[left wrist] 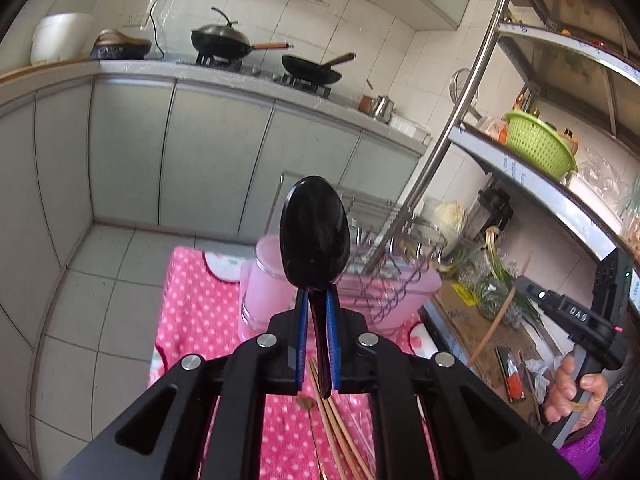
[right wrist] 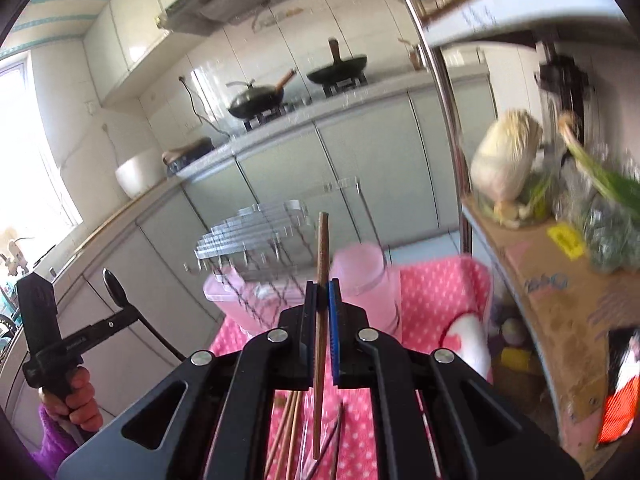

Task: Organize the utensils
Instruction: 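Lift the black spoon and chopstick and carry both toward the pink cup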

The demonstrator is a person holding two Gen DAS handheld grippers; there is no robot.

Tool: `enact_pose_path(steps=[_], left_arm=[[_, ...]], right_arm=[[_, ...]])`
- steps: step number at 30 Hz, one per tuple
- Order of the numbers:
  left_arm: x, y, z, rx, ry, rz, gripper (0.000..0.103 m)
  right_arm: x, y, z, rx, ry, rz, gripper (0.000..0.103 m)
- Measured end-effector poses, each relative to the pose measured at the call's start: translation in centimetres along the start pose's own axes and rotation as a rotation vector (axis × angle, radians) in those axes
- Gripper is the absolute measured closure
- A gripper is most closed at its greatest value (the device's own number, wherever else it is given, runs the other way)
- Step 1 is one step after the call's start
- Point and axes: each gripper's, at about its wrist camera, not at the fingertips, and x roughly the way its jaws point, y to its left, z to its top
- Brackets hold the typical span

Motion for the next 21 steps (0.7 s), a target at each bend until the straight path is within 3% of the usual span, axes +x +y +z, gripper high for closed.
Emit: enact_pose_path(steps=[7, 12, 17, 21], left_arm=[[-2.0, -0.6, 4.6, 0.006, -0.112, 0.008, 0.095], [-2.1, -0.8, 7.5, 0.024, -0.172, 0.037, 0.095], [-0.3, -0.3, 9.9, 0.028, -0.183, 0.087, 0.095], [2.4, 0.4, 10.6, 0.032, -0.145, 0.119, 0.095]], right_arm=[[-2.0, 1.0, 6.5, -0.046, -0.163, -0.037, 0.097], [-1.2, 1.2, 10.2, -0.083, -0.252, -0.096, 0.097], [2.1, 0.9, 11.9, -0.103, -0.26, -0.134, 0.097], [5.7, -0.1, 11.7, -0.088, -0.201, -0.136, 0.097]])
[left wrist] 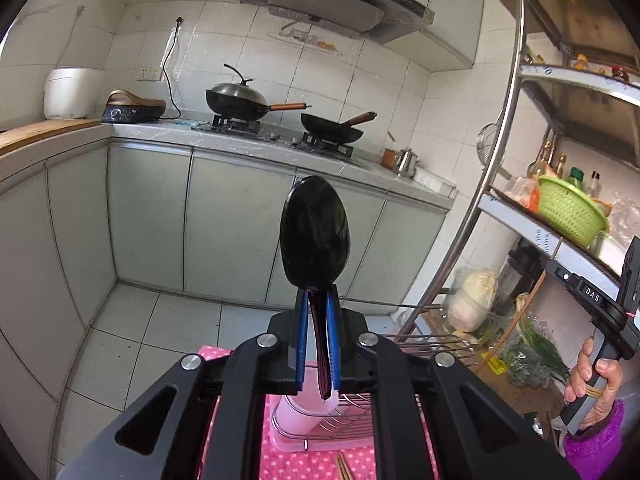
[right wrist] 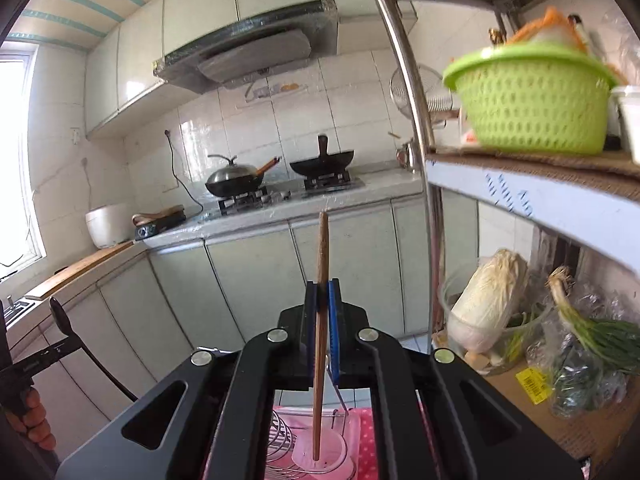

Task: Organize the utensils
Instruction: 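Lift the black spoon and chopstick and carry both toward the pink cup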

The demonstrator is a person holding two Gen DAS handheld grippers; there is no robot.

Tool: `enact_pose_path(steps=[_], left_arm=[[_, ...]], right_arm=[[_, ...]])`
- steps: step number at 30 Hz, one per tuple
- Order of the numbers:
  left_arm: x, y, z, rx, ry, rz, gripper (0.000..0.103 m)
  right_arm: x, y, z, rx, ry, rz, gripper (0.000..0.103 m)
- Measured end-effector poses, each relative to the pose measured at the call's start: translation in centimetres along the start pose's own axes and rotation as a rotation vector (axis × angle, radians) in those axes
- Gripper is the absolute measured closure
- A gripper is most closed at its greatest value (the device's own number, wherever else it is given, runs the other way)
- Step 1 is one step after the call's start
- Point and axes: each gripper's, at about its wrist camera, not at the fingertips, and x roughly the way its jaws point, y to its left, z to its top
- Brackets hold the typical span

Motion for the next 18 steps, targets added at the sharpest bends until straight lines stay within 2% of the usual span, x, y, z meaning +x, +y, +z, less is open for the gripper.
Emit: enact_pose_path(steps=[8, 15, 18], left_arm=[[5.7, 0.7, -1.7, 0.019, 0.164, 0.033, 0.095], [10.3, 1.2, -4.7, 0.011, 0.317, 0.029, 0.095], [11.6, 1.4, -5.4, 0.0, 0.352, 0.03, 0.095]], right_arm=[[5.5, -1.2, -3.6, 0.037, 0.193, 0.008, 0.097], [8.0, -1.3, -5.9, 0.058, 0.304, 0.002, 0.097], [8.3, -1.0, -6.3, 0.053, 0.31, 0.004, 0.097]])
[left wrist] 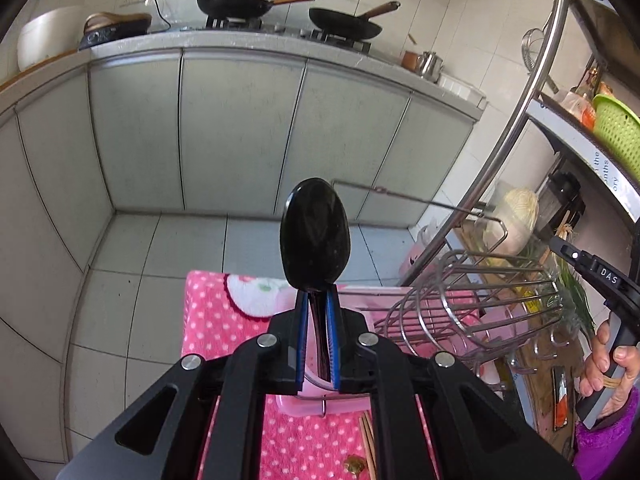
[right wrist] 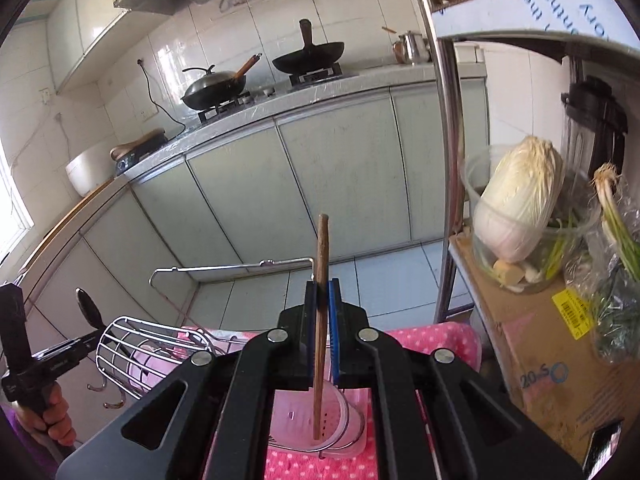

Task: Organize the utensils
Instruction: 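Lift the black spoon and chopstick and carry both toward the pink cup, then lower the spoon into the pink cup with the left gripper while the right drops the chopstick in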

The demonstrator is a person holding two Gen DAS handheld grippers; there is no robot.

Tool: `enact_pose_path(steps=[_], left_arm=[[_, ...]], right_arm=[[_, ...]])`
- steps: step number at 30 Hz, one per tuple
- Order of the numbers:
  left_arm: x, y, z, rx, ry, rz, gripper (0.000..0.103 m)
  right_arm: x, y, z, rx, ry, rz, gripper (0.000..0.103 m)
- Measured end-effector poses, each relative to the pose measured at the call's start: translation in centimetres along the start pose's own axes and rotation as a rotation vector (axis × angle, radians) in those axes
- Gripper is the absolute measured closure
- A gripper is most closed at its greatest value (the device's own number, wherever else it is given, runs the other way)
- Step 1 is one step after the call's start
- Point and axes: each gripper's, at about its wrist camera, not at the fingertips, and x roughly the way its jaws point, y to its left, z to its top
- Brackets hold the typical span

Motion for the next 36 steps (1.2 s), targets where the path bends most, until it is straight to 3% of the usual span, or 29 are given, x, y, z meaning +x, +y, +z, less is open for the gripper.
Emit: enact_pose_path(steps=[9, 13, 14, 20, 26, 30, 36], left_arm=[[1.9, 0.9, -0.7, -0.063, 0.069, -0.013, 0.089], [1.3, 1.2, -0.9, -0.087, 0.067, -0.012, 0.081], [1.0, 1.2, -0.9, -0.086, 0.059, -0.012, 0.081], [-2.3, 1.3, -0.6, -0.091, -0.019, -0.004, 0.075], [-5.6, 0.9, -2.2, -0.075, -0.063, -0.02, 0.074], [-6.3, 0.4, -4.7, -0.067, -0.039, -0.041, 0.074], [-5.4, -0.3, -9.1, -0.054, 0.045, -0.081, 0.074]], right_arm=[[0.2, 0.6, -0.3, -0.003, 0.028, -0.006, 0.095], [-0.7, 0.4, -0.5, -0.009, 0.019, -0.001, 0.066], [-1.1, 0.4, -0.5, -0.014, 0.007, -0.005, 0.065], [-4.4, -0.2, -0.7, -0.013, -0.052, -0.009, 0.063], [-7.5, -1.4, -3.6, 0.005, -0.068, -0.025, 0.063], [-8.4, -2.0, -6.9, 0.034, -0.022, -0.013, 0.063], [-7.6, -2.4, -12.3, 0.067, 0.112, 0.022, 0.063]])
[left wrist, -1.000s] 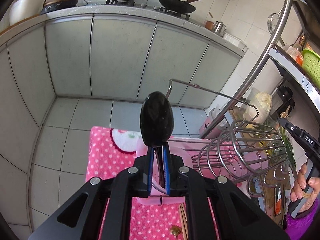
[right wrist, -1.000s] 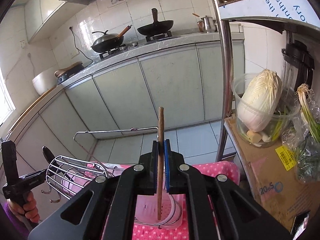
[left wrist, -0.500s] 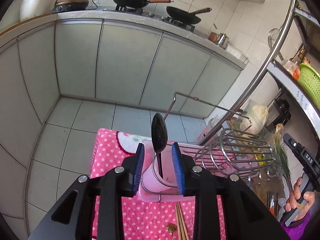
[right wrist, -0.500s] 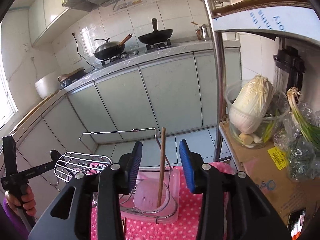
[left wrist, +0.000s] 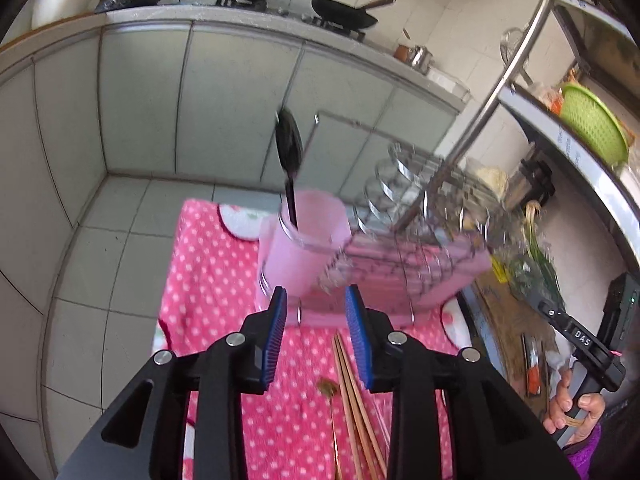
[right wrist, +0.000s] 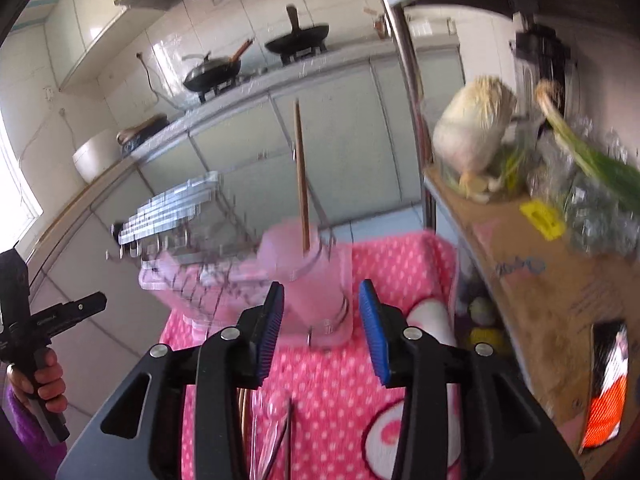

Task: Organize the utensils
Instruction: 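Lower the spoon into the pink cup with the left gripper while the right drops the chopstick in, then grasp the gold spoon with the left gripper while the right gripper grasps a dark chopstick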

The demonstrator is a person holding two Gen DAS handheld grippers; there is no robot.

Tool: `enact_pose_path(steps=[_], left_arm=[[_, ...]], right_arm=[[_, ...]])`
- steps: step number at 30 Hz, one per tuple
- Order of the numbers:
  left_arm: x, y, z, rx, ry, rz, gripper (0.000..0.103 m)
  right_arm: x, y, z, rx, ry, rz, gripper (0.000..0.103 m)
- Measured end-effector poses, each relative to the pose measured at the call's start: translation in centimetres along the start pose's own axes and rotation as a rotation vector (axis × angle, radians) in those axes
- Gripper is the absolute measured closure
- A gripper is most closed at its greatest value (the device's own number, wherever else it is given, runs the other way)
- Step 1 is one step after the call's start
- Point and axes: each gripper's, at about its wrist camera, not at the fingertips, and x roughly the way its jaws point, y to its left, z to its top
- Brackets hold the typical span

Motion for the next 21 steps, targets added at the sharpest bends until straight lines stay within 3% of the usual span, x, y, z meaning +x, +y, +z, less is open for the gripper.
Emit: enact_pose_path(steps=[12, 17, 21], left_arm=[[4.9, 0.0, -7.0, -0.017, 0.188, -0.059, 0.074], [5.8, -0.1, -7.9, -0.021, 0.221, -0.081, 0.074], [6.3, -0.4, -8.1, -0.011, 0.238, -0.089, 0.074]], right_arm=[[7.3, 0.5, -8.1, 0.078, 0.371, 0.132, 0.067], [10.2, 1.0, -9.6, 0.122, 0.463, 0.158, 0.067], [12.2, 1.2, -10.2, 0.122, 0.514, 0.126, 0.067]])
